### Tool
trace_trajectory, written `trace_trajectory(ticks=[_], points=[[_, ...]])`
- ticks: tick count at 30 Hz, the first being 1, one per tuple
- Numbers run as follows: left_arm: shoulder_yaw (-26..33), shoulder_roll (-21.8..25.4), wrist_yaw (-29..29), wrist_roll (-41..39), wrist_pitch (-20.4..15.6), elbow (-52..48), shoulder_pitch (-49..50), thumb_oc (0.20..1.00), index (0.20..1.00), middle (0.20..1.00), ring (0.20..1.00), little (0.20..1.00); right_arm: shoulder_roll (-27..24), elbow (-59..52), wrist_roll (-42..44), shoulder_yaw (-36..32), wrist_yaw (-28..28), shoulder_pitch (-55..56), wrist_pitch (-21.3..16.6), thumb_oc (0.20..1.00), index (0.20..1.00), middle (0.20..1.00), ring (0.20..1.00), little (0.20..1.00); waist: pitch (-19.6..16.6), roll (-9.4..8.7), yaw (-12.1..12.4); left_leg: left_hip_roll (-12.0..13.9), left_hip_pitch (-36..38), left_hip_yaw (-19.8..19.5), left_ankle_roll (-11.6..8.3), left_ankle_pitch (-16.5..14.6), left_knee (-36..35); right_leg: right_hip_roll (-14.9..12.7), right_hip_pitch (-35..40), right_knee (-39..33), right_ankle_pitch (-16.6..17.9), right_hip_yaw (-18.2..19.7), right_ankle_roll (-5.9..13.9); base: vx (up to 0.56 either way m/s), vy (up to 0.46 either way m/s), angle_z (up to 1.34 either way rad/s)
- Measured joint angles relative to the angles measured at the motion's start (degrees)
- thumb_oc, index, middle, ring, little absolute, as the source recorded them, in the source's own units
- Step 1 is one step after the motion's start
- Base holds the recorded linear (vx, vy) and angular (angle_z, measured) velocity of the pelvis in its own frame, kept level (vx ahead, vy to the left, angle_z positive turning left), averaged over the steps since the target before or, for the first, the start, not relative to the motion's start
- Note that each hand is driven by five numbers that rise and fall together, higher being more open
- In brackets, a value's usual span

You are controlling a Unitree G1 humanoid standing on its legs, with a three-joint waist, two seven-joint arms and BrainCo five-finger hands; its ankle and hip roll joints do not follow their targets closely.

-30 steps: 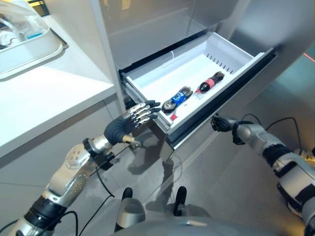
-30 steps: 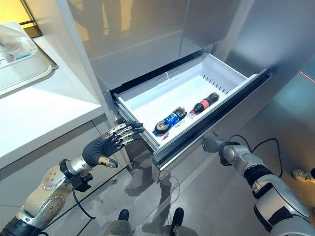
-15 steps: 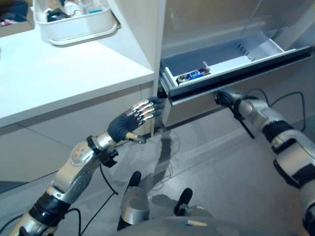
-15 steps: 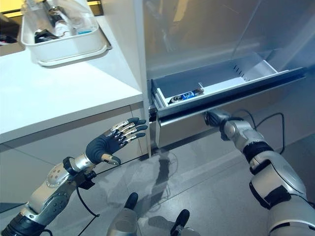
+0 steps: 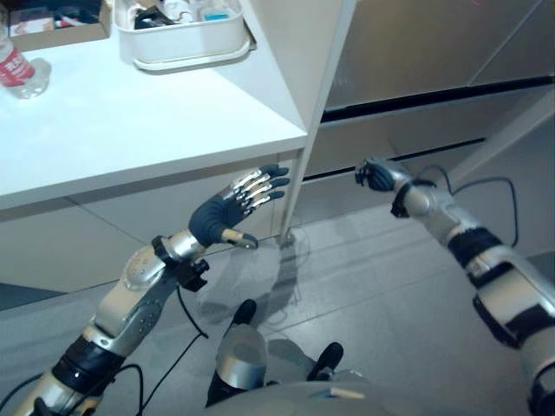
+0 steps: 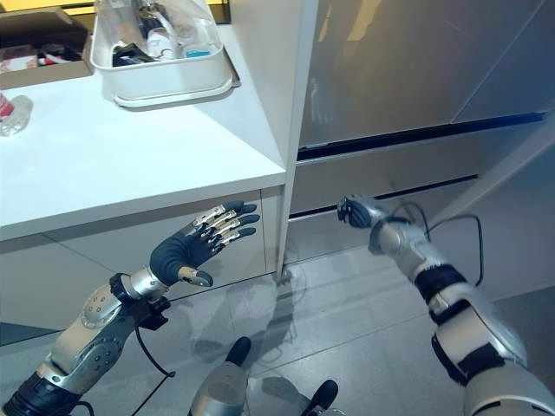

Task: Take the drinks into the refrigerator

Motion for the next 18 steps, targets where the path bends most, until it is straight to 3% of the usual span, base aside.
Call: trace_trajectory(ticks=[5, 9, 10, 12, 13, 16, 18], points=[[2.47, -0.34, 1.36, 2.9, -1.98, 1.07, 0.8, 1.0, 1.0, 1.0, 1.0, 1.0, 1.98, -2.78, 8.22, -8.7, -0.31, 14.11, -0.24, 1.0, 1.0, 1.0, 1.0, 1.0, 0.14, -0.39, -5.53, 0.48, 1.03, 2.63, 0.22, -0.54, -0.24, 0.39, -1.09, 0.47, 0.18, 2.64, -0.25, 0.02, 0.031, -0.29], [4.04, -3.07, 2.36, 5.4, -4.31, 9.33, 2.41, 1.0, 1.0, 1.0, 1.0, 1.0, 6.09, -2.93, 16.26, -13.44, 0.47, 20.48, -0.59, 1.0, 1.0, 1.0, 1.0, 1.0, 0.04, -0.2, -7.01, 1.29, 3.38, 5.99, 0.16, -1.3, -0.79, 1.14, -1.09, 0.42, 0.38, 5.68, -0.56, 0.03, 0.056, -0.51], [4.46, -5.16, 3.48, 9.33, -5.88, 16.87, 3.02, 1.0, 1.0, 1.0, 1.0, 1.0, 9.79, -2.22, 22.64, -16.16, 1.29, 22.91, -1.12, 1.0, 1.0, 1.0, 1.0, 1.0, -0.03, -0.13, -8.54, 1.52, 4.64, 7.68, 0.17, -1.63, -1.13, 1.52, -1.27, 0.45, 0.45, 7.62, -0.64, 0.03, 0.057, -0.66], [4.99, -7.42, 5.52, 13.98, -6.82, 25.52, 4.51, 1.0, 1.0, 1.0, 1.0, 1.0, 13.35, -1.08, 28.48, -17.43, 2.53, 25.97, -1.84, 1.0, 1.0, 1.0, 1.0, 1.0, -0.34, -0.05, -9.62, 1.79, 6.01, 10.14, 0.22, -2.16, -1.47, 1.95, -1.5, 0.43, 0.63, 9.78, -0.73, 0.01, 0.035, -0.67], [6.27, -10.92, 6.93, 16.93, -7.52, 33.28, 4.8, 1.0, 1.0, 1.0, 1.0, 1.0, 15.04, 0.35, 32.44, -17.38, 3.58, 27.21, -1.99, 1.0, 1.0, 1.0, 1.0, 1.0, -1.36, 0.34, -9.3, 1.87, 6.63, 11.47, 0.28, -2.22, -2.12, 2.07, -2.05, 0.53, 0.72, 10.97, -0.69, 0.0, 0.017, -0.51], [7.52, -15.96, 11.33, 23.43, -8.28, 44.49, 6.86, 1.0, 1.0, 1.0, 1.0, 1.0, 16.34, 5.3, 37.94, -17.01, 5.63, 31.36, -1.35, 1.0, 1.0, 1.0, 1.0, 1.0, -2.06, 0.53, -10.68, 1.91, 7.86, 12.7, 0.09, -2.1, -3.01, 2.27, -1.91, 0.32, 1.01, 11.86, -0.61, 0.01, 0.03, -0.26], [7.31, -16.85, 12.71, 27.58, -9.73, 49.15, 7.6, 1.0, 1.0, 1.0, 1.0, 1.0, 16.41, 7.62, 39.18, -17.19, 6.09, 33.17, -1.46, 1.0, 1.0, 1.0, 1.0, 1.0, -2.51, 0.56, -11.01, 1.96, 8.58, 13.72, 0.19, -2.13, -3.62, 2.52, -2.0, 0.22, 1.12, 12.71, -0.65, 0.02, 0.041, -0.25]])
